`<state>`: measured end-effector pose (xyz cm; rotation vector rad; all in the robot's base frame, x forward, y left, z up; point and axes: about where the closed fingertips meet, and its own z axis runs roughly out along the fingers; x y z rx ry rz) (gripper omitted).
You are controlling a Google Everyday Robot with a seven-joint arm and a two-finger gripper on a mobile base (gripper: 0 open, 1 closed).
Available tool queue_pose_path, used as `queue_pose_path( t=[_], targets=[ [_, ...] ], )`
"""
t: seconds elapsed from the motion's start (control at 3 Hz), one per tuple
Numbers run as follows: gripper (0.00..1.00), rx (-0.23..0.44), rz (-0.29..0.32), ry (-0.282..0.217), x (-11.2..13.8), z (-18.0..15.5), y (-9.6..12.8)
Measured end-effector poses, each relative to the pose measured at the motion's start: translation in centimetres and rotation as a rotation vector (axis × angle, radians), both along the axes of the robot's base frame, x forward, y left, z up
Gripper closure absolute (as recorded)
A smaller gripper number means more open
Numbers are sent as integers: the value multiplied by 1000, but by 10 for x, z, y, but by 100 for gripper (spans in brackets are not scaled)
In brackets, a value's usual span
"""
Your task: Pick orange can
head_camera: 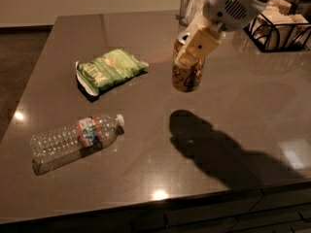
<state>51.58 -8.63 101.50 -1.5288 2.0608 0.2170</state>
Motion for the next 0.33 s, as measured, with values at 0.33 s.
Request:
queue_pose_path(
  t=[0.33],
  targets=[
    [100, 0, 3, -3, -1, 3, 1]
  ],
)
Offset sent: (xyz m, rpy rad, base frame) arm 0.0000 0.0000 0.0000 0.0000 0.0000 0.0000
